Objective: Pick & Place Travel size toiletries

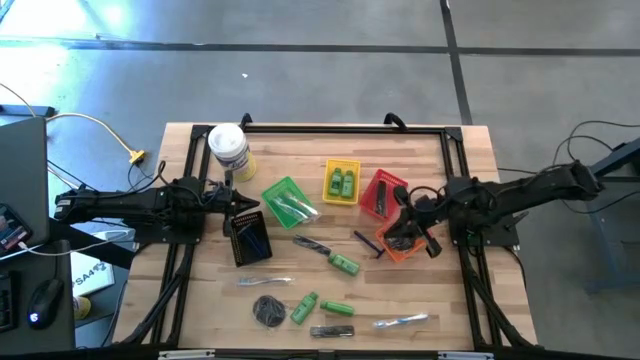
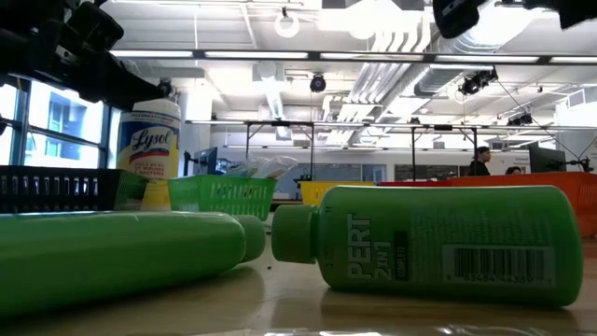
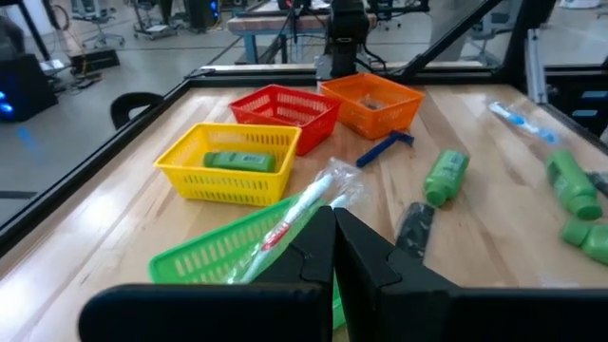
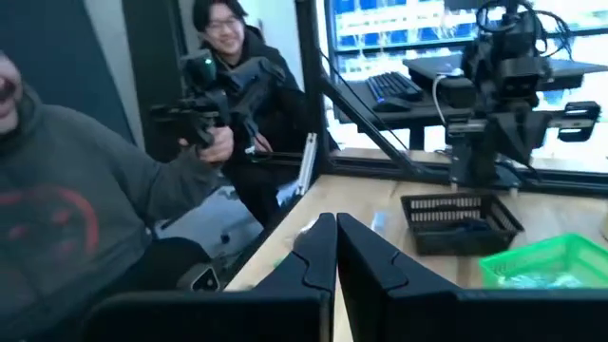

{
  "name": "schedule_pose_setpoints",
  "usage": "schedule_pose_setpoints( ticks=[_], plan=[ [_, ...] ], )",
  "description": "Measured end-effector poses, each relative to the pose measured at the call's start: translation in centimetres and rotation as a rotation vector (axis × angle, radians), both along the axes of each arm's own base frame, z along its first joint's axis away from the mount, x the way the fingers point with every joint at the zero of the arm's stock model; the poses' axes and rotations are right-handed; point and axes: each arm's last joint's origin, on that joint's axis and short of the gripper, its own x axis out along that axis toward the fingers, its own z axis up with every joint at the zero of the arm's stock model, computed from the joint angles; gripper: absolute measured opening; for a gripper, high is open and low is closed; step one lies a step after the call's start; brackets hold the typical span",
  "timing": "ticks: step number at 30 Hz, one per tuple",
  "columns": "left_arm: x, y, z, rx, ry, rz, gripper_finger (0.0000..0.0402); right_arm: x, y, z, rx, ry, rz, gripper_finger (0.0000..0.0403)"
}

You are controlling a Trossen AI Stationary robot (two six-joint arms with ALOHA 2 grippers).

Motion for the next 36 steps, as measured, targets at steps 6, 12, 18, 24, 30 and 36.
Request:
schedule_pose_setpoints(
  ticks=[6, 12, 18, 24, 30, 36],
  plan=[
    [0.0, 0.1, -0.2, 0.028, 0.019, 0.047, 0.0, -0.4, 0.0, -2.6, -0.018, -0.028, 0.02, 0.0004],
    [-0.1, 0.2, -0.5, 0.009, 0.05, 0.053, 0.0, -1.2, -0.1, -5.2, -0.007, -0.057, 0.023, 0.0004],
    [-0.1, 0.1, -0.6, -0.022, 0.058, 0.044, 0.0, -1.8, -0.2, -6.6, 0.0, -0.095, 0.04, 0.0004],
    [0.0, 0.1, -0.9, 0.097, 0.11, 0.019, 0.0, -1.8, -1.3, -7.2, 0.021, -0.072, -0.02, 0.0004],
    [0.1, 0.1, -0.6, 0.191, 0.081, -0.019, 0.0, -1.5, -3.3, -7.6, 0.081, -0.017, -0.015, 0.0004],
    [0.3, 0.0, -0.8, 0.195, 0.099, -0.043, 0.0, -0.6, -4.1, -9.1, 0.078, 0.065, -0.009, 0.0004]
  ],
)
